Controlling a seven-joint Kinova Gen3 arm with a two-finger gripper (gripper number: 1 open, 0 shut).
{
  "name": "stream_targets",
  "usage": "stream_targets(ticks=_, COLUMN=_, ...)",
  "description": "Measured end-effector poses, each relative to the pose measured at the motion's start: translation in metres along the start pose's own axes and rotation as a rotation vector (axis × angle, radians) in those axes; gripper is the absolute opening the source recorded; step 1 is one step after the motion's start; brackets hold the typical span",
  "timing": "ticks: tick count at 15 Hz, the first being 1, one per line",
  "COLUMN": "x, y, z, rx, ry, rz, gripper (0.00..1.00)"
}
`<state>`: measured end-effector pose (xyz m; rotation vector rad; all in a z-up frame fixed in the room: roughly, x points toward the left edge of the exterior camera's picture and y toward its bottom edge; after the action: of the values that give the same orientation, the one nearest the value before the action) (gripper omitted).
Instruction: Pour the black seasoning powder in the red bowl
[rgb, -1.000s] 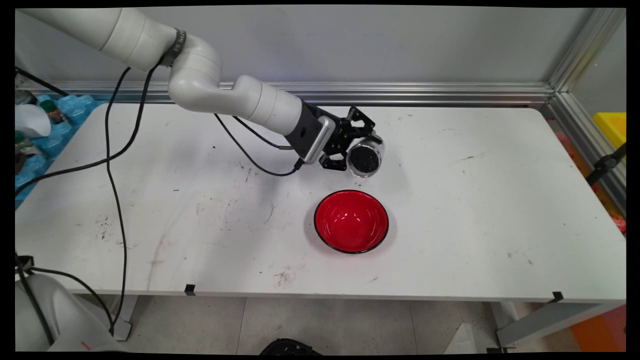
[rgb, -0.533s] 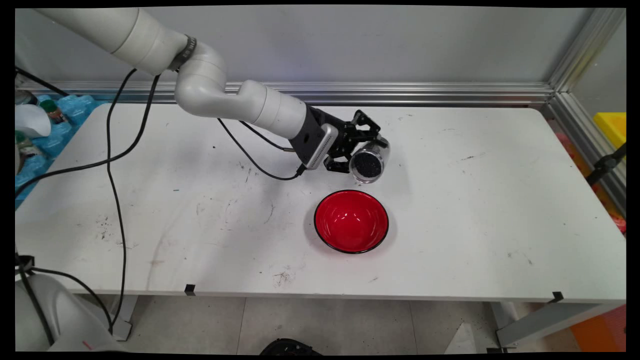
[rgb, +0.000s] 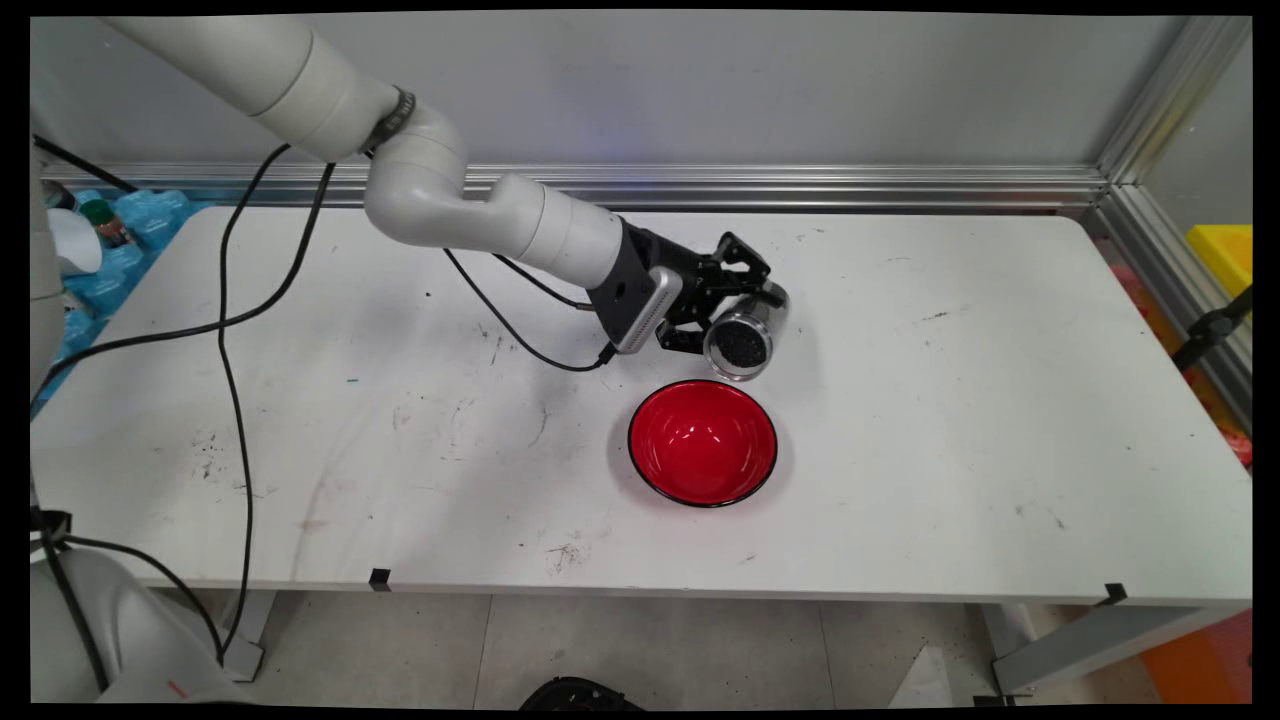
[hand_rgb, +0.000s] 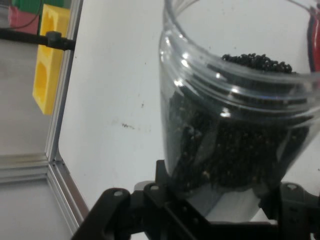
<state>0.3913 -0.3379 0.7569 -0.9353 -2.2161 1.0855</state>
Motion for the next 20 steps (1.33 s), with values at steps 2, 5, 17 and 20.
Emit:
stream_targets(ticks=2, x=0.001, y=0.002, z=0.004, rx=0.002, ry=0.003, rz=0.018, gripper=0.0)
stream_targets(ticks=5, x=0.002, y=0.002, z=0.008, rx=0.005, ry=0.005, rz=0.037, gripper=0.0)
stream_targets(ticks=17, x=0.003, y=0.003, z=0.007, rx=0.009, ry=0.013, rz=0.093, gripper=0.0)
stream_targets(ticks=20, x=0.003, y=0.002, z=0.005, rx=0.011, ry=0.015, rz=0.106, gripper=0.0)
